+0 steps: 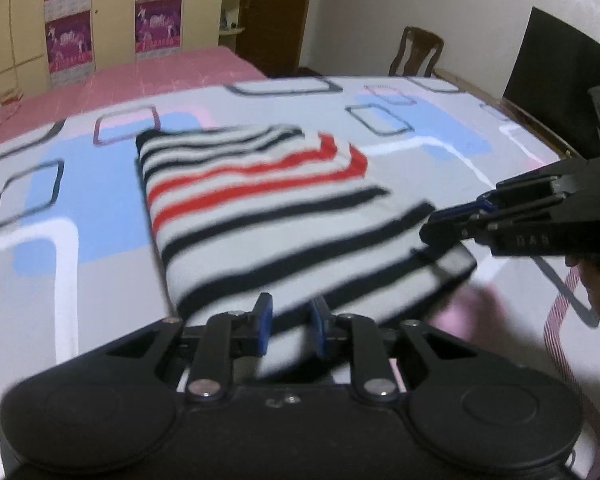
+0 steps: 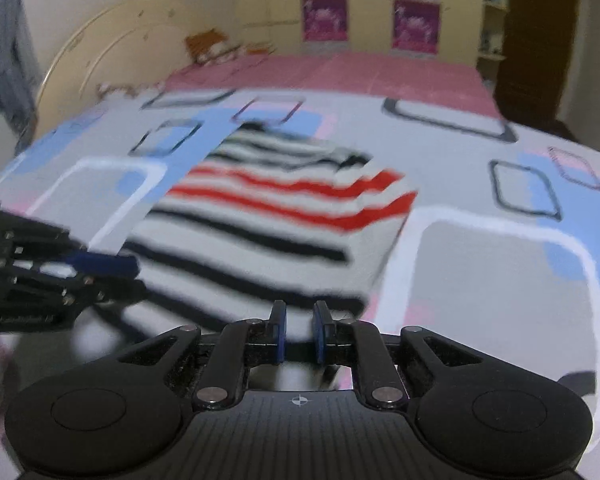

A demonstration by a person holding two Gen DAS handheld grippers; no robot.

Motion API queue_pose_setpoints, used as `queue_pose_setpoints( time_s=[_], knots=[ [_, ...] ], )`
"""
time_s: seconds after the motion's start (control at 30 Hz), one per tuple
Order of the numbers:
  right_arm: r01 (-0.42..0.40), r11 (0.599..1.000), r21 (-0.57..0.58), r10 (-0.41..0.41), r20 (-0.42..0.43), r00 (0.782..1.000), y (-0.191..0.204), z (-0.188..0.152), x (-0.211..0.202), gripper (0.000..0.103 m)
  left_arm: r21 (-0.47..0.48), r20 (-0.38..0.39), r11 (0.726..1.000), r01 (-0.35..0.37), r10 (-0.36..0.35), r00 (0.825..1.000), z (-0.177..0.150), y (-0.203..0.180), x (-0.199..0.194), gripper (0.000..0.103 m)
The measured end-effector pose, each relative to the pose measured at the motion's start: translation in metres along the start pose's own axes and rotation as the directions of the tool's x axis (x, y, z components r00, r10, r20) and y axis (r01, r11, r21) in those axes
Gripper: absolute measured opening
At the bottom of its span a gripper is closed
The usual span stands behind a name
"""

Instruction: Fold small clothes

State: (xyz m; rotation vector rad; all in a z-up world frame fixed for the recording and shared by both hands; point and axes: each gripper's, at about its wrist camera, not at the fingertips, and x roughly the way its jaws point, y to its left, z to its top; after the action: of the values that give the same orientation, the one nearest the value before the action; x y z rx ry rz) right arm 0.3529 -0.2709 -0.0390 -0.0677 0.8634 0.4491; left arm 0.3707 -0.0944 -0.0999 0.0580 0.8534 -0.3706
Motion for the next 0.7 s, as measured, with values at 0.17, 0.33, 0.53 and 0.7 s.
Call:
queue_pose_setpoints(
  time_s=[0.17, 0.33, 0.53, 0.7],
  knots=[
    [0.047, 0.998, -0.035, -0.050, -0.082, 0.995, 0.009, -0.025, 0.019, 0.013, -0.022, -0.036, 0.999, -0.024, 0.024, 0.999, -0.015, -0.002, 0.011, 0.020],
    [0.060, 0.997, -0.044, -0.063, -0.082, 0.995, 0.009, -0.027, 0.021, 0.013, -0.028, -0.038, 0.999, -0.026, 0.025, 0.999, -0.015, 0.002, 0.017, 0.020],
    [0.068, 0.996, -0.053, -0.072, -0.078, 0.994, 0.012, -0.029, 0.020, 0.013, -0.030, -0.039, 0.999, -0.025, 0.024, 0.999, -0.017, 0.002, 0.015, 0.019],
    [0.063, 0.998, -0.010, -0.063, -0.014, 0.998, 0.003, -0.015, 0.001, 0.014, -0.021, 0.023, 1.000, -0.019, 0.019, 1.000, 0.002, -0.002, -0.007, 0.041]
  ],
)
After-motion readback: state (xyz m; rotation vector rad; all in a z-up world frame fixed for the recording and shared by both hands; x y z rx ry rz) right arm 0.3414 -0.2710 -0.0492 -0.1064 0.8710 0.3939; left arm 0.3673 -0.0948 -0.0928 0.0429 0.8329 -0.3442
